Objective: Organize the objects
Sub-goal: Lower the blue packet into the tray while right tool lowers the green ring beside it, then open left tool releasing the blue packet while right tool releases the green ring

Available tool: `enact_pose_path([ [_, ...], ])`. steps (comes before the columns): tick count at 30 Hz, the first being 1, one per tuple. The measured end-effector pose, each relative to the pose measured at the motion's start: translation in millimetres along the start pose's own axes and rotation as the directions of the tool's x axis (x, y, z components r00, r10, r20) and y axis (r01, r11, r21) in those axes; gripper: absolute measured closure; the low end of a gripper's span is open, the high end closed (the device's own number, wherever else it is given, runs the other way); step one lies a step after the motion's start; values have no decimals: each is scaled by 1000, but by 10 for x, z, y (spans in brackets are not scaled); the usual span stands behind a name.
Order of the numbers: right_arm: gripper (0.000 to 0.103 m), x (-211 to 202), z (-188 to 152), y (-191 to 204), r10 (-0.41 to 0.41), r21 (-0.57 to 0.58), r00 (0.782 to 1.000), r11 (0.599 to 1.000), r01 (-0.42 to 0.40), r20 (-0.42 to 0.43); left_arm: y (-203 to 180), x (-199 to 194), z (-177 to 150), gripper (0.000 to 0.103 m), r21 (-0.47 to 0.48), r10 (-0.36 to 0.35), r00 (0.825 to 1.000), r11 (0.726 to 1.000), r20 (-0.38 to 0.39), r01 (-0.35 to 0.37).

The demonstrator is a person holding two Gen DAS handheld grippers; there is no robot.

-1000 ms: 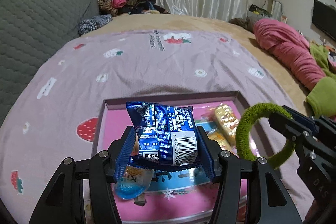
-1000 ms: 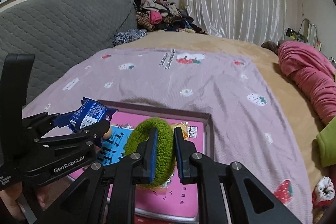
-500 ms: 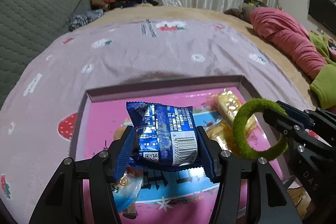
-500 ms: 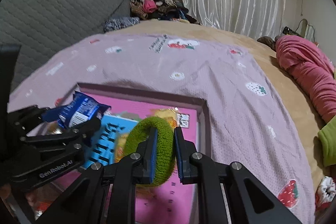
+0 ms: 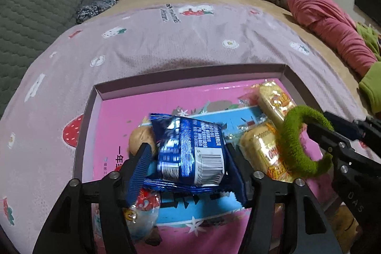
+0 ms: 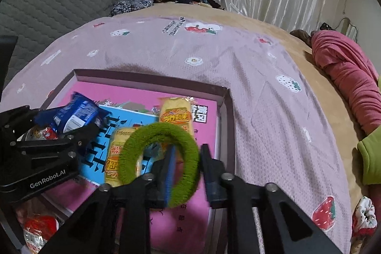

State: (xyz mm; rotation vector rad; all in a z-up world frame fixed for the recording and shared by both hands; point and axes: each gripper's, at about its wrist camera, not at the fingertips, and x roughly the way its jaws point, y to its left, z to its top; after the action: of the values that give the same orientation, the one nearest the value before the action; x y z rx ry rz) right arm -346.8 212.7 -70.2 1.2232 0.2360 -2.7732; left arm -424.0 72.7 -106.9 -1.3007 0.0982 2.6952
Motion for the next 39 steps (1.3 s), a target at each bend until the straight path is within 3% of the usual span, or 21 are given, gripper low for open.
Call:
enact_pose_path([
  [3,58,-39,12,21,-3,-6,1000,1000,3,12,9,-1,0,38,-4,9,1000,1000,-10,-9],
  [10,42,-114,24,11,-17,-1,999,1000,17,31,89,-62,-1,28,-21,-31,999,999,-29,30],
  [19,39,-275,65,-1,-12,8,996,1000,12,84,148,-386,54,24,-35,-63,997,997,42,64],
  [28,32,-639,123,88,-9,-4,986,1000,10,169,183,-711,-13,21,-46,17,996,999,89,-13],
  [34,26,-1119,78,113,-7,18,961,1000,2,276,95,-1027,-185,21,-61,36,993,998,114,-29],
  [36,20,-1360,54,100,-25,35,940,999,14,340,41,-1165,-254,21,-49,58,990,997,131,-52],
  [39,11,-1617,19,85,-40,63,930,998,18,367,20,-1391,-379,21,-45,71,988,997,137,-65],
])
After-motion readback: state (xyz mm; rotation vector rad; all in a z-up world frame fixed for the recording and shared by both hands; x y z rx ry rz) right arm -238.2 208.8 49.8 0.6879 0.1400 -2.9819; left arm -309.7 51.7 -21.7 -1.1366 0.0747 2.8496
